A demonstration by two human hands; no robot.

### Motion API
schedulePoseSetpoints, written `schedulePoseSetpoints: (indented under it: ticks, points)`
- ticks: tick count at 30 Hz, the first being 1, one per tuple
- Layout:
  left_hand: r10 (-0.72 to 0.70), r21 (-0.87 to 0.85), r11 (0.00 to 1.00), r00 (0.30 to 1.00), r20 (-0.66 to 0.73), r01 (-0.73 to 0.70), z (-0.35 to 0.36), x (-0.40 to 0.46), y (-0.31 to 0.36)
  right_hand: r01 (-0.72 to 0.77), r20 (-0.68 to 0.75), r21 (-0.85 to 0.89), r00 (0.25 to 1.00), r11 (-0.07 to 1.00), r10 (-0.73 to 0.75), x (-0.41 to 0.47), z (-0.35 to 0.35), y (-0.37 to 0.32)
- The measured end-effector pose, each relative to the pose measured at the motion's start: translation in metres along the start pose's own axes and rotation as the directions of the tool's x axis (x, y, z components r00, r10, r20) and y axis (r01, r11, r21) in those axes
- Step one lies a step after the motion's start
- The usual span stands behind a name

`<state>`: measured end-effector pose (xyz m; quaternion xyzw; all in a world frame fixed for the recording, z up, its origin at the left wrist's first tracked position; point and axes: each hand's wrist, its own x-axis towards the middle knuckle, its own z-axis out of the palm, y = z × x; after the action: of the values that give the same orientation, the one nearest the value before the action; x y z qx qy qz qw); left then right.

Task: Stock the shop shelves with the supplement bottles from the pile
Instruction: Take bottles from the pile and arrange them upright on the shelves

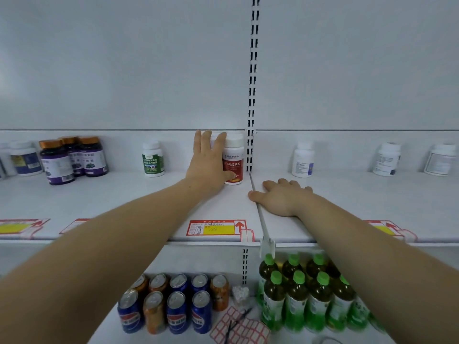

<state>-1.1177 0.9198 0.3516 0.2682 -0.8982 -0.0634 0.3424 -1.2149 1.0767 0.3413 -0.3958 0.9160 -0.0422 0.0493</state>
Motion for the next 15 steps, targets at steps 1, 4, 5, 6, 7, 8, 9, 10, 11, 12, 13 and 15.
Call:
schedulePoseSetpoints:
  ticks: [1,4,5,6,7,8,9,10,11,12,13,15]
  points:
    - [0.006,-0.011,1.0,1.0,0.011,-0.006,-0.001,0.0,0.0,-0.001,0.003,-0.001,1.0,1.0,0.001,0.0,0.0,0.0]
    - [0.026,-0.083,0.996,0.999,0.031,-0.023,-0.007,0.001,-0.003,-0.004,0.005,0.001,1.0,1.0,0.004,-0.001,-0.001,-0.001]
    - [0.023,-0.099,0.995,0.999,0.033,-0.02,-0.009,0.001,-0.005,-0.003,0.005,0.004,1.0,1.0,0.003,-0.002,-0.001,-0.001]
    - [0.015,-0.107,0.994,0.999,0.036,-0.011,-0.011,0.001,-0.008,-0.001,0.005,0.007,1.0,1.0,0.001,-0.002,-0.001,-0.001]
    - [0.005,-0.112,0.994,0.999,0.04,0.0,-0.013,0.001,-0.01,0.001,0.006,0.011,1.0,1.0,-0.001,-0.002,-0.001,-0.001]
    - [-0.001,-0.116,0.993,0.999,0.043,0.006,-0.014,0.0,-0.012,0.003,0.007,0.012,1.0,1.0,-0.003,-0.002,-0.001,0.0]
    - [-0.002,-0.12,0.993,0.999,0.042,0.007,-0.015,-0.001,-0.013,0.003,0.007,0.011,1.0,1.0,-0.003,-0.001,-0.001,0.0]
    - [0.002,-0.127,0.992,0.999,0.042,0.003,-0.016,-0.002,-0.013,0.003,0.005,0.009,1.0,1.0,-0.003,-0.001,0.0,0.0]
    - [0.009,-0.132,0.991,0.999,0.045,-0.003,-0.017,-0.003,-0.013,0.001,0.002,0.006,1.0,1.0,-0.001,-0.001,0.0,0.0]
    - [0.017,-0.134,0.991,0.999,0.05,-0.01,-0.017,-0.003,-0.012,0.0,-0.001,0.004,1.0,1.0,0.0,0.0,0.0,0.0]
    - [0.023,-0.133,0.991,0.998,0.054,-0.016,-0.017,-0.003,-0.012,-0.001,-0.004,0.001,1.0,1.0,0.001,0.0,0.0,-0.001]
    - [0.018,-0.134,0.991,0.998,0.06,-0.009,-0.018,-0.003,-0.011,-0.002,-0.004,-0.004,1.0,1.0,0.002,0.0,-0.001,-0.001]
